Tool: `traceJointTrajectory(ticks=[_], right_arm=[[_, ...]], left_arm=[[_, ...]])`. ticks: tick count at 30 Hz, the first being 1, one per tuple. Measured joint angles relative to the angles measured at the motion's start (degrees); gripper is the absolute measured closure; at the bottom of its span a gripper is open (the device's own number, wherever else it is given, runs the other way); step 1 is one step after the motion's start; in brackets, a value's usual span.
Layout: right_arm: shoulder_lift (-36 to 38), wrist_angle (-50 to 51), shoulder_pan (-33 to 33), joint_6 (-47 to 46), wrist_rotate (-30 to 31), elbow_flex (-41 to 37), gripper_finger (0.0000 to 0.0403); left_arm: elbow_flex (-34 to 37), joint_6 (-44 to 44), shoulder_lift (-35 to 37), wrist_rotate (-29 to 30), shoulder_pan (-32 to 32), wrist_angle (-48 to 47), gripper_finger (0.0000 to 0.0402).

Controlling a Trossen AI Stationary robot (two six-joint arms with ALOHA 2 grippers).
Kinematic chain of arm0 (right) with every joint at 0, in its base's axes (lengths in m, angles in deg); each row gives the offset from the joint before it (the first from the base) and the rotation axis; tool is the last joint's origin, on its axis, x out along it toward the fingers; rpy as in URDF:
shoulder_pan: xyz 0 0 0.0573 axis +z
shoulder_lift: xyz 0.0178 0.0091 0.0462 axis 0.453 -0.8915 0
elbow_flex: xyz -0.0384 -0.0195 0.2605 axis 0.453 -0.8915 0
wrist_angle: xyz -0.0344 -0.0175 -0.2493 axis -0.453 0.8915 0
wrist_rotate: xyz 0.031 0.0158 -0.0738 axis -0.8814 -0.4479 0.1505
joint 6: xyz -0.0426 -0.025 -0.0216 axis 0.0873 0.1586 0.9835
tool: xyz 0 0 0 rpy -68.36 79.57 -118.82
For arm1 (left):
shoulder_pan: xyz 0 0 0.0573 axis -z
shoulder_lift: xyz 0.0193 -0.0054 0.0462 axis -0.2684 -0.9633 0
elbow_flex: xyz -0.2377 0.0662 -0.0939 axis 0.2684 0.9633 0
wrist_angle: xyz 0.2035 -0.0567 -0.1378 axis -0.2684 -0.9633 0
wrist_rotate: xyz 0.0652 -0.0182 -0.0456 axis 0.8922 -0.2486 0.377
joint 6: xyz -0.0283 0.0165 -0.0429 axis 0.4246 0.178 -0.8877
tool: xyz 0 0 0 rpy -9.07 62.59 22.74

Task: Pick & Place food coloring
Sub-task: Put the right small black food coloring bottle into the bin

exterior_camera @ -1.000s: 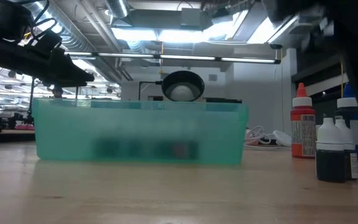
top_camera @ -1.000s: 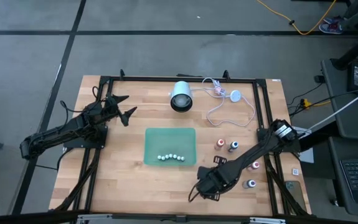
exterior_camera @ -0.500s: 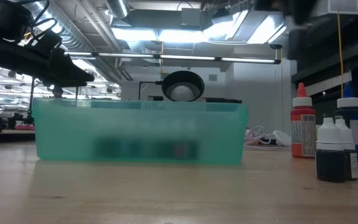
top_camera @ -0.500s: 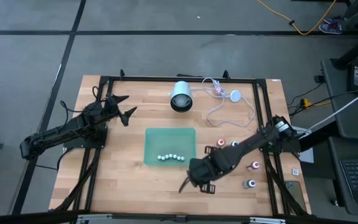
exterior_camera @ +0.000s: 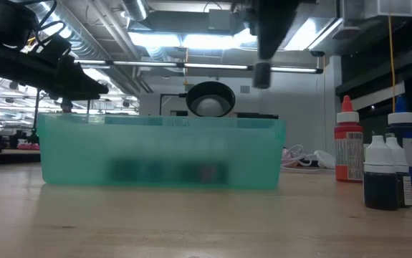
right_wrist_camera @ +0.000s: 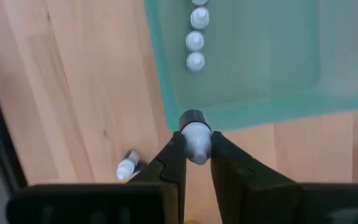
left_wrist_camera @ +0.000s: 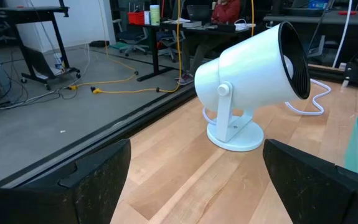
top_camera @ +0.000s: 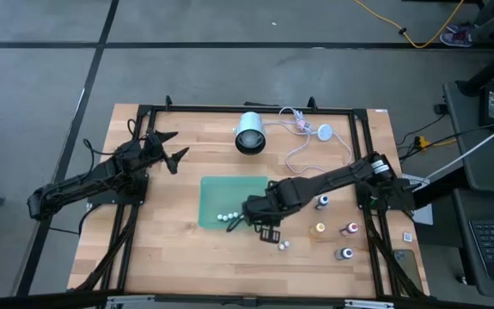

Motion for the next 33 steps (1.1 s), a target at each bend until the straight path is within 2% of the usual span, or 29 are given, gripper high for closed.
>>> traceJointTrajectory(ticks=[6,13,33], right_arm=[[-4.25,-0.31,-2.40,3.61,-0.09,3.97,0.0347],[-7.84,-0.69,-3.89,6.17,-0.41,4.21,0.0347],[-12.53,-4.91,-4.13,4.39,-1.57,2.71,0.0347]], left_arm=[[0.01,0.00,0.01,0.00,0.01,0.00,0.0041],[0.01,0.00,0.01,0.00,-0.01,0.00,0.0041],[0.01,0.00,0.00,0.00,0.01,-0.02,0.0041]])
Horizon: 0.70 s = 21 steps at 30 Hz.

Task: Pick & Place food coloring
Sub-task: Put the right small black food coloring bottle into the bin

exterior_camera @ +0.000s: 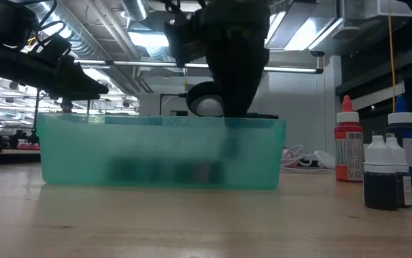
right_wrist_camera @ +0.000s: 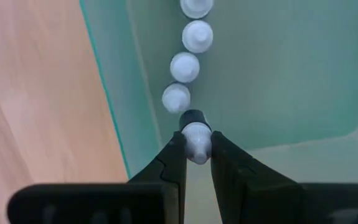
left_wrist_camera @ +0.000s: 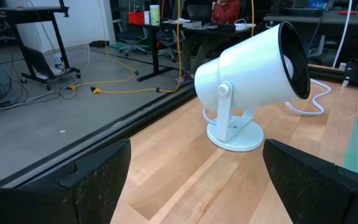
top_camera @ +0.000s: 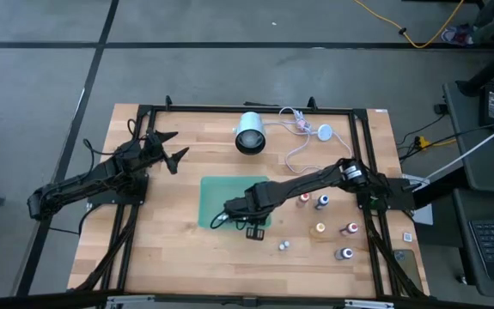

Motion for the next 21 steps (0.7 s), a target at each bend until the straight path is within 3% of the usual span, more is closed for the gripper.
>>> traceJointTrajectory(ticks=[21], right_arm=[[-0.02,-6.34,-0.87,-1.85,-1.04,-5.38,0.0347]], left_arm=[[-0.01,0.00,0.01,0.00,-0.02,0.00,0.0041]])
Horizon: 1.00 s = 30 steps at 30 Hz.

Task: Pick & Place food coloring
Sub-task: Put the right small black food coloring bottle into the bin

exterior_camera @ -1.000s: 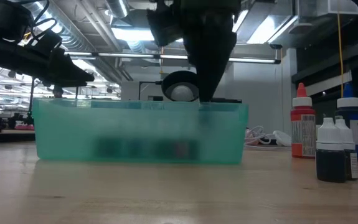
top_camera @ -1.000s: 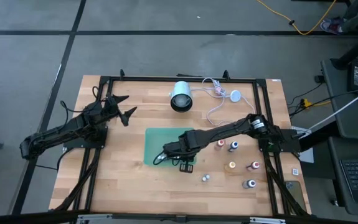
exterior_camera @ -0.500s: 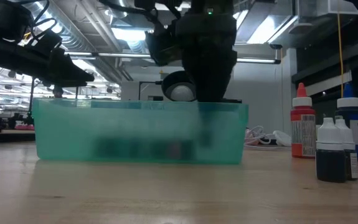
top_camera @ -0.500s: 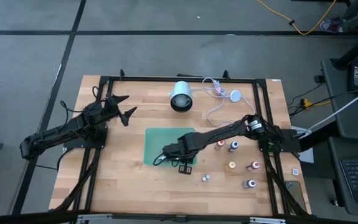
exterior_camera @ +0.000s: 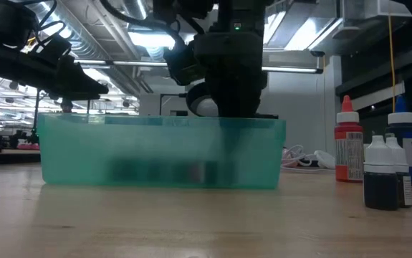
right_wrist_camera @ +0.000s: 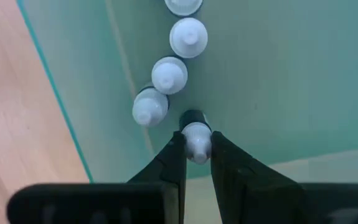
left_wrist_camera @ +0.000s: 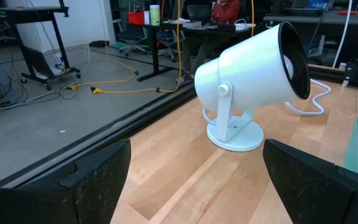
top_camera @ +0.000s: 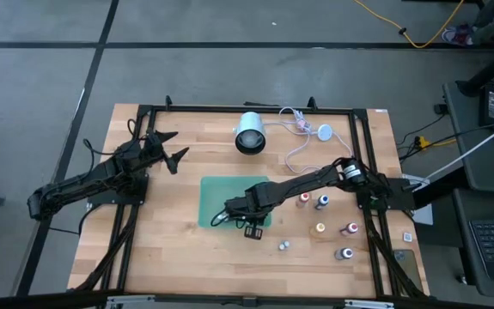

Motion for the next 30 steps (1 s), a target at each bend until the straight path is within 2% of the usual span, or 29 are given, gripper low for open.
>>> traceJointTrajectory(ticks=[6,11,21,30], right_arm=[[0.00,-0.63,-0.05,0.19,0.00,-0.16,0.0341],[0.00,-0.65,-0.59,0.22,-2.29,-0.16,0.0299],[0.57,0.65,-0.70,0.40,-2.34,0.52,0.0228],[3.36,1.33,-0.70,0.50,-1.43,0.59,0.0223]], left_arm=[[0.00,0.00,-0.01,0.00,0.01,0.00,0.0041],[-0.01,0.00,0.00,0.00,0.00,0.00,0.0041],[0.00,0.00,-0.01,0.00,0.01,0.01,0.0041],[-0.01,0.00,0.00,0.00,0.01,0.00,0.0041]])
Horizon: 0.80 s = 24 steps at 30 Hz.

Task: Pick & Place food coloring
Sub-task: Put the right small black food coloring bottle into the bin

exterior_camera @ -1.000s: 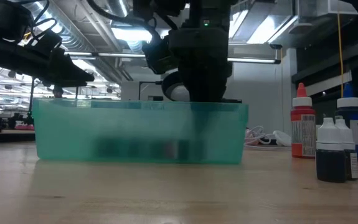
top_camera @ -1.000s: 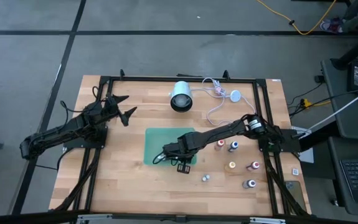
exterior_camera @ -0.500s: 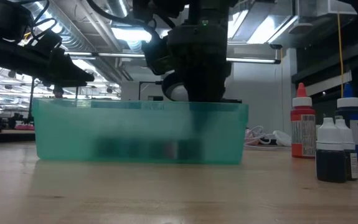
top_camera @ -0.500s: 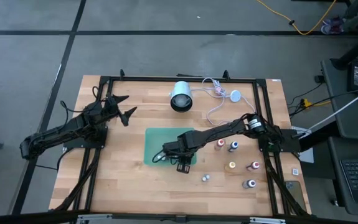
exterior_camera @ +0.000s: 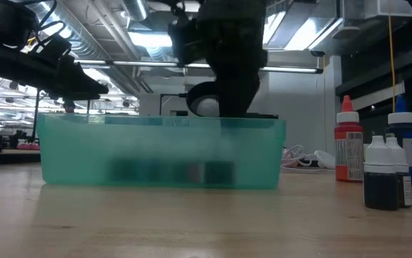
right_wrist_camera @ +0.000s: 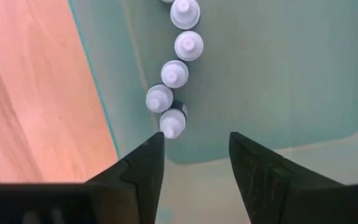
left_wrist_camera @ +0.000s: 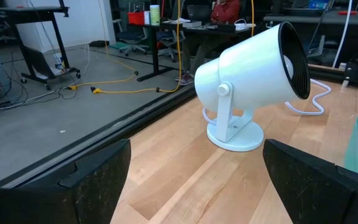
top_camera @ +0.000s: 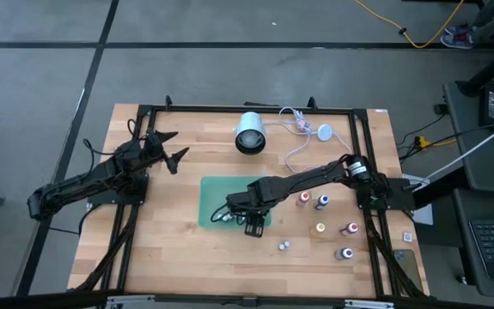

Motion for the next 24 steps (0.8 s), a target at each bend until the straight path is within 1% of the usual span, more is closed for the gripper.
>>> traceJointTrajectory(ticks=[5,9,12,17,19,21,24], right_arm=[[2.13,0.65,0.01,-0.03,0.15,0.04,0.0230],[4.74,0.91,0.77,-0.17,1.45,0.04,0.0224],[6.59,0.92,1.83,-1.40,1.60,0.04,0.0203],[8.76,1.08,4.22,-1.53,1.19,-0.50,0.0149],[8.96,1.94,5.38,-1.55,1.00,-0.85,0.0133],[9.55,2.98,6.79,-1.31,0.76,-1.98,0.0124],[10.56,3.55,9.12,0.42,0.05,-3.60,0.0120]], left_arm=[[0.02,0.00,0.00,0.00,0.01,0.00,0.0041],[0.01,0.00,0.00,0.00,-0.01,0.00,0.0041],[0.00,0.00,0.00,0.00,0.01,0.00,0.0041],[0.02,0.00,0.00,0.00,0.00,0.00,0.0041],[0.02,0.00,-0.02,0.00,-0.01,0.00,0.0041],[0.02,0.00,-0.02,0.00,-0.01,0.00,0.0041],[0.00,0.00,-0.01,0.02,0.00,0.04,0.0041]])
